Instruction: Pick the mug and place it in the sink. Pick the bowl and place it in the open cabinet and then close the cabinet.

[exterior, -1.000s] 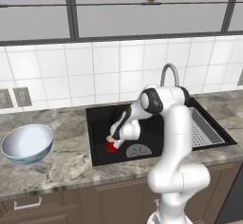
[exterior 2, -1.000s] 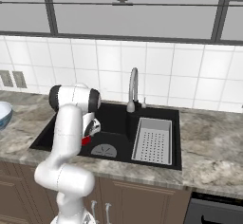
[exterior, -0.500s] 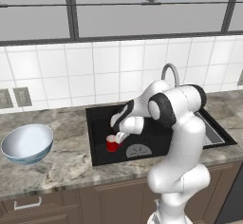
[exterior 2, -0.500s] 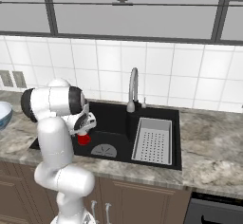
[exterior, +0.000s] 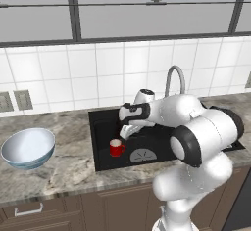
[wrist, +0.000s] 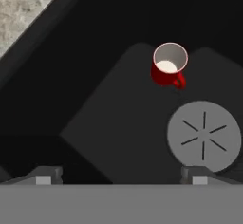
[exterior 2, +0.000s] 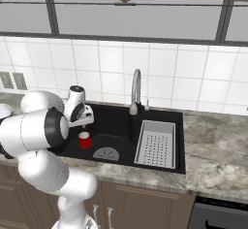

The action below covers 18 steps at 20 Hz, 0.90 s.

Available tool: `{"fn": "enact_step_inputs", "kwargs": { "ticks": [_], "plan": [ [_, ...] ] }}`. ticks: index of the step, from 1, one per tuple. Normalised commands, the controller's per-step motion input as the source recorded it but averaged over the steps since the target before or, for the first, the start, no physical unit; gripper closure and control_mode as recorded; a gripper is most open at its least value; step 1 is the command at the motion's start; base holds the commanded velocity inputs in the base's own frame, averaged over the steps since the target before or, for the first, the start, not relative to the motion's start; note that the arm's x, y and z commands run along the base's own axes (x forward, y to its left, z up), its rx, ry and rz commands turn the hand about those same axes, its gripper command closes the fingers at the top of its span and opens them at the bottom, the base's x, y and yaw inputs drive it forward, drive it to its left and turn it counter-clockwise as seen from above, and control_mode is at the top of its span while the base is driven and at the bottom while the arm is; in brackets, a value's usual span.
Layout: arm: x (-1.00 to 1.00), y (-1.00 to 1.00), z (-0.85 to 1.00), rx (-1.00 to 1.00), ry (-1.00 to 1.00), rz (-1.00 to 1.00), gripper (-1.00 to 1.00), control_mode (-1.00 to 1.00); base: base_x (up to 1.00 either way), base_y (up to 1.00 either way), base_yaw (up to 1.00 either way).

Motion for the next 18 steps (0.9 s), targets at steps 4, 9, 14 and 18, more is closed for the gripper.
{"fn": "enact_step_inputs", "kwargs": {
  "ticks": [4,9,14,18],
  "plan": [
    [-0.45,0.00,1.00,0.01,0.12,0.00,-1.00,-1.00,0.00,0.00,0.00],
    [-0.48,0.00,0.83,0.00,0.00,-0.03,-1.00,-1.00,0.00,0.00,0.00],
    [-0.29,0.05,0.35,-0.03,-0.04,-0.01,-1.00,-1.00,0.00,0.00,0.00],
    [-0.22,0.39,0.17,-0.01,-0.05,-0.07,-1.00,-1.00,0.00,0.00,0.00]
  ]
}}
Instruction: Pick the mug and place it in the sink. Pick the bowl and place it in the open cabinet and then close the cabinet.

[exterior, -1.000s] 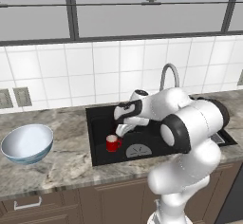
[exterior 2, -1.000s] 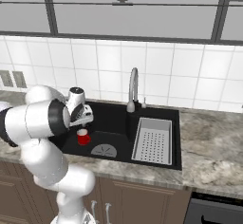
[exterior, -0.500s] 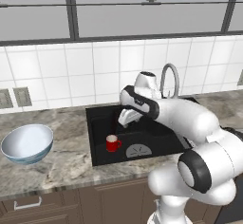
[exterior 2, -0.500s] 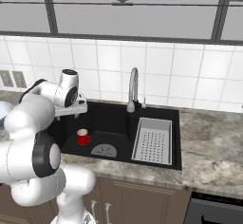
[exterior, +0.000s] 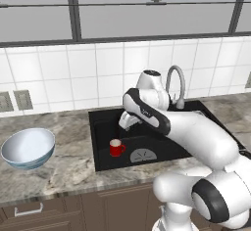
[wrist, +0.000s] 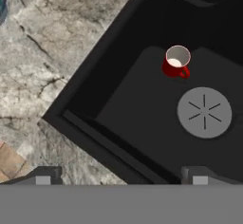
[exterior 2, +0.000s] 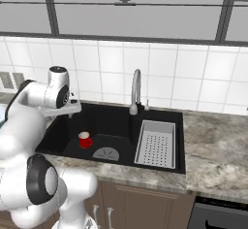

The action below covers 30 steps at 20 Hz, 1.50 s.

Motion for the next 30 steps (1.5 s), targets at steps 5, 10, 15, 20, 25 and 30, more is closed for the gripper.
{"fn": "enact_step_inputs", "kwargs": {
  "ticks": [5,10,15,20,25,30],
  "plan": [
    [0.00,0.48,0.00,0.00,0.00,-0.06,-1.00,-1.00,0.00,0.00,0.00],
    [0.01,0.70,0.04,0.00,0.01,-0.04,-1.00,-1.00,0.00,0.00,0.00],
    [0.01,0.68,0.15,0.00,0.05,0.00,-1.00,-1.00,0.00,0.00,0.00],
    [0.01,0.69,0.28,0.00,0.06,0.00,-1.00,-1.00,0.00,0.00,0.00],
    [-0.19,0.25,0.07,0.00,0.07,0.00,-1.00,-1.00,0.00,0.00,0.00],
    [-0.07,0.46,0.06,-0.12,0.00,0.00,-1.00,-1.00,0.00,0.00,0.00]
  ]
}}
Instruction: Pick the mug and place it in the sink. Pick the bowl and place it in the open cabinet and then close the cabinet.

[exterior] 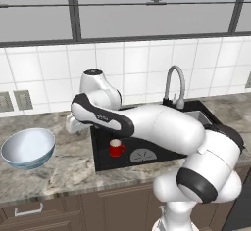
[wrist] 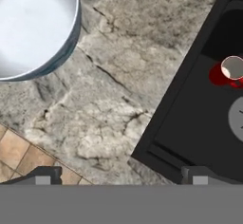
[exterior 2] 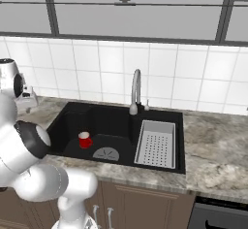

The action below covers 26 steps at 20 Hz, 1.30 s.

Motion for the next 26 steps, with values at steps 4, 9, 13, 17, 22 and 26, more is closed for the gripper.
{"fn": "enact_step_inputs", "kwargs": {
  "ticks": [4,9,13,17,22,26],
  "plan": [
    [-0.07,0.39,0.00,-0.01,-0.10,0.00,-1.00,-1.00,0.00,0.00,0.00],
    [-0.04,0.32,-0.03,0.02,-0.10,-0.01,-1.00,-1.00,0.00,0.00,0.00],
    [0.00,0.44,-0.11,0.04,-0.12,-0.03,-1.00,-1.00,0.00,0.00,0.00],
    [0.00,0.46,-0.01,0.10,-0.04,-0.06,-1.00,-1.00,0.00,0.00,0.00],
    [0.00,0.26,0.00,0.12,-0.01,-0.10,-1.00,-1.00,0.00,0.00,0.00],
    [0.00,0.08,-0.10,0.13,0.00,-0.13,-1.00,-1.00,0.00,0.00,0.00]
  ]
}}
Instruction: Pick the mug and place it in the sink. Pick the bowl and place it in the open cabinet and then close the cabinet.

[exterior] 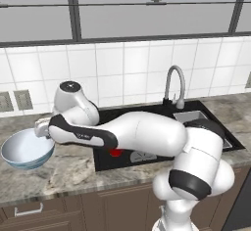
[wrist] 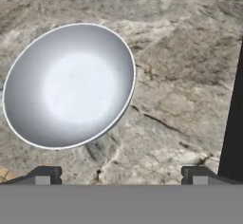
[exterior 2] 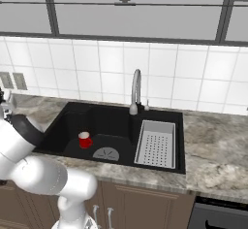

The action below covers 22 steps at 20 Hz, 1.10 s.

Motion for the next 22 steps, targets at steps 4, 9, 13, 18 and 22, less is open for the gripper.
{"fn": "enact_step_inputs", "kwargs": {
  "ticks": [4,9,13,18,22],
  "plan": [
    [0.00,0.00,-0.12,0.00,0.00,-0.13,-1.00,-1.00,0.00,0.00,0.00],
    [0.00,0.08,-0.13,0.00,0.00,-0.13,-1.00,-1.00,0.00,0.00,0.00],
    [0.08,0.20,-0.06,0.01,0.01,-0.16,-1.00,-1.00,0.00,0.00,0.00],
    [0.17,0.22,-0.13,0.04,0.03,-0.18,-1.00,-1.00,0.00,0.00,0.00],
    [0.21,0.06,-0.22,0.06,0.03,-0.13,-1.00,-1.00,0.00,0.00,0.00]
  ]
}}
